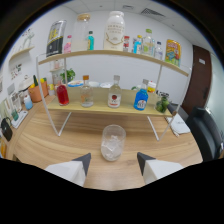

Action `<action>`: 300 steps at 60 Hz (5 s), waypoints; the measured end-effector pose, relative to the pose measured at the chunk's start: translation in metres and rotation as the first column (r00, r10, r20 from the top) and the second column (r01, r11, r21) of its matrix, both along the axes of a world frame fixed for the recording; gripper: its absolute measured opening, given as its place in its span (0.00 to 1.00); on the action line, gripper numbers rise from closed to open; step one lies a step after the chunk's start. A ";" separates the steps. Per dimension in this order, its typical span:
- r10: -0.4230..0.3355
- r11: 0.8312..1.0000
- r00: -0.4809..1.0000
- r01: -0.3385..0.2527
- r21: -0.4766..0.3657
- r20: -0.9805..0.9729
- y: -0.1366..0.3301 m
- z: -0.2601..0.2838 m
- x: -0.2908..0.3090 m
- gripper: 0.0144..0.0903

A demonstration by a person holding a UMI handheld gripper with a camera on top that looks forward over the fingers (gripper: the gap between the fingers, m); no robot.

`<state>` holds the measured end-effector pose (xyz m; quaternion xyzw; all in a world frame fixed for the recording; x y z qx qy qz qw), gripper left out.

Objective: Make me a cup of Vodka Sunrise.

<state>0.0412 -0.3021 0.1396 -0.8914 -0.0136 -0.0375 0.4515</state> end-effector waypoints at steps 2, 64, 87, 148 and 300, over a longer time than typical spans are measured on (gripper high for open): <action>0.003 1.000 1.000 -0.003 0.004 0.004 0.000 0.001 0.000 0.95; 0.059 0.952 0.996 -0.036 0.305 -0.066 0.143 0.058 -0.170 0.94; 0.041 0.953 0.996 -0.016 0.302 -0.078 0.192 0.051 -0.178 0.39; 0.047 0.955 0.842 0.120 0.271 -0.538 0.073 0.054 -0.104 0.26; 0.109 0.991 0.993 -0.105 0.088 -0.052 0.097 -0.117 -0.216 0.27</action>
